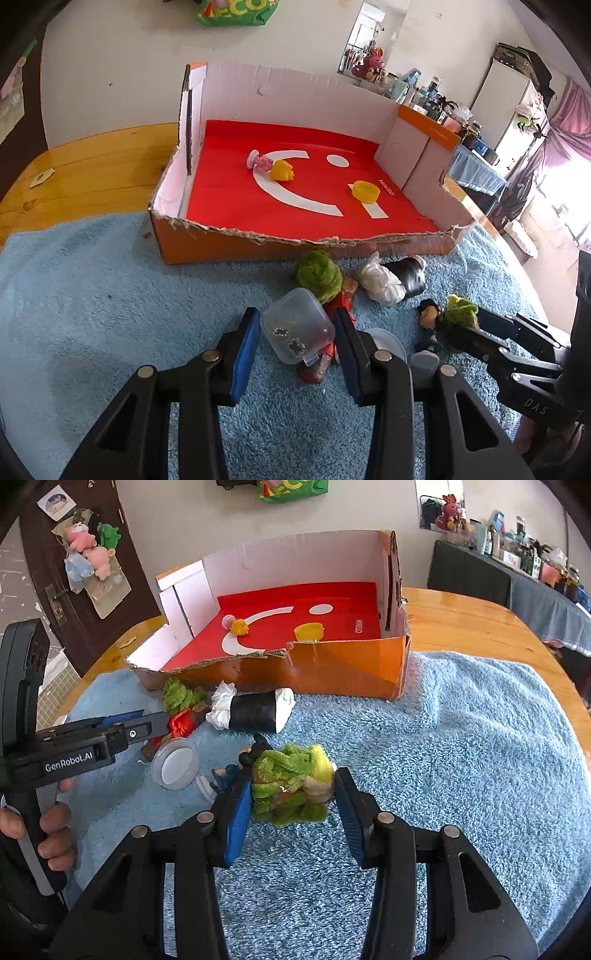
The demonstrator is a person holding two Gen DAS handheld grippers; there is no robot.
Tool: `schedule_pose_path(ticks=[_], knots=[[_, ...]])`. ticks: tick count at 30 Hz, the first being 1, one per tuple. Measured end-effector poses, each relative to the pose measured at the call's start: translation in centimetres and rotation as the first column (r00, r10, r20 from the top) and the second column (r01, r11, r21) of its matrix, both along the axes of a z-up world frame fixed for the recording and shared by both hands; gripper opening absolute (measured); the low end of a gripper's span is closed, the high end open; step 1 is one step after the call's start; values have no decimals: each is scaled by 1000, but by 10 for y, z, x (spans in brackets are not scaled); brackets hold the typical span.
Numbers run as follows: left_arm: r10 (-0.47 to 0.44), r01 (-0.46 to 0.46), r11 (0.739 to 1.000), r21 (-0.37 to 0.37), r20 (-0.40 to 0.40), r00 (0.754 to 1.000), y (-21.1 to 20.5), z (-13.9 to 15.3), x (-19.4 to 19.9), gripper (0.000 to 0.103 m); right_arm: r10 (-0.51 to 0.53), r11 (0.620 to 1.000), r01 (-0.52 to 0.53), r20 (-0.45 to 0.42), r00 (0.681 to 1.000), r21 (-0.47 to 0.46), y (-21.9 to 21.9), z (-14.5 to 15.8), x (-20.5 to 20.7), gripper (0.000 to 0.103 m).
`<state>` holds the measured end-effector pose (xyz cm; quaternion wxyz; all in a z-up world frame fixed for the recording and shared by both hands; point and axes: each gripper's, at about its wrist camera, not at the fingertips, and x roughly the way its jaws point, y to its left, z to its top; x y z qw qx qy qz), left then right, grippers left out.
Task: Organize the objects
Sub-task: 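Close left tool on the clear screw box while right tool grasps the green lettuce toy, then lift the clear screw box with left tool while right tool lifts the green lettuce toy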
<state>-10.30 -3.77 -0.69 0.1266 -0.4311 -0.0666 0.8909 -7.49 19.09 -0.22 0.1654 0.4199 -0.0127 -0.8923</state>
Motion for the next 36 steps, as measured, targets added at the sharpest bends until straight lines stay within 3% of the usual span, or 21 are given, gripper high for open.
schedule_pose_path(ticks=[36], knots=[[14,-13,1000,12,-69,997,-4,25,20,42,81,996,-84,-105,991,-33,-29,39,-5,41]])
